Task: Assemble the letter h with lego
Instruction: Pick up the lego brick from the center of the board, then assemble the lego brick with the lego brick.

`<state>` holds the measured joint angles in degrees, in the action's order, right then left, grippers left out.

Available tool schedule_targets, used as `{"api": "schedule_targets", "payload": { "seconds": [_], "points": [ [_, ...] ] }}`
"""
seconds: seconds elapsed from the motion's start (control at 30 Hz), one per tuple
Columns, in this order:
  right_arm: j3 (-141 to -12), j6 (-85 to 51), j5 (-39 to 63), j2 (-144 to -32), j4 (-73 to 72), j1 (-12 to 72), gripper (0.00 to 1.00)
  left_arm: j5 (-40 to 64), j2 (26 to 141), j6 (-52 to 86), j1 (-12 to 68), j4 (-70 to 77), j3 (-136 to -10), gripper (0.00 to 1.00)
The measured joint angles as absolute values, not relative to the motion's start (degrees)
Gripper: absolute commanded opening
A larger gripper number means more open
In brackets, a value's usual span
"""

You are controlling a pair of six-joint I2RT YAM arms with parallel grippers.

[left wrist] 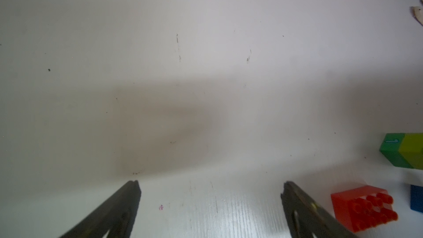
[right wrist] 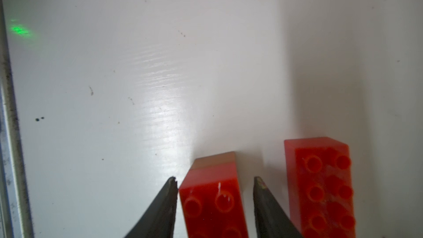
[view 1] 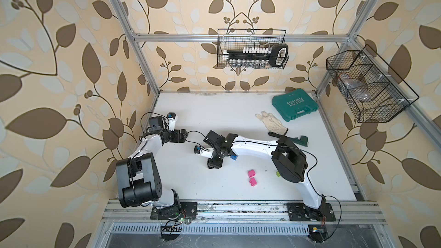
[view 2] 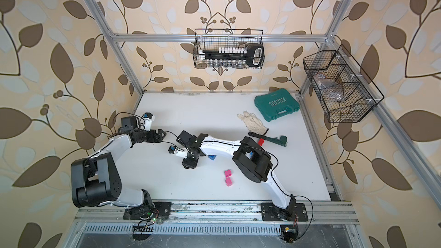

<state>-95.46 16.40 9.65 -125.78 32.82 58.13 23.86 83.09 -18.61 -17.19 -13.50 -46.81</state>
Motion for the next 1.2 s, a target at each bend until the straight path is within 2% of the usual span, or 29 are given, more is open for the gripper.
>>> {"api": "schedule_targets", "payload": {
  "seconds": [0.07, 0.13, 0.63, 0.9, 1.2],
  "points": [
    [-95.46, 16.25, 9.39, -125.78, 32.69, 58.11, 0.3, 23.77, 83.09, -18.46, -17.19, -13.45, -46.81, 0.99],
    [-95.46, 15.73, 9.41, -125.75, 32.45, 57.98, 0.27, 23.73, 83.09, -18.39, -17.19, -13.45, -46.81, 0.99],
    [-98.06, 14.39, 10.44, -122.17, 34.41, 52.53, 0.26, 23.73, 83.09, -18.0, -17.19, -13.34, -46.81, 0.99],
    [-107.72, 18.57, 9.37, -126.45, 38.17, 52.75, 0.28, 23.77, 83.09, -18.0, -17.19, -13.28, -46.81, 0.99],
    [-108.68, 23.7, 8.75, -129.93, 41.12, 52.71, 0.28, 23.77, 83.09, -18.02, -17.19, -13.28, -46.81, 0.99]
  ]
}}
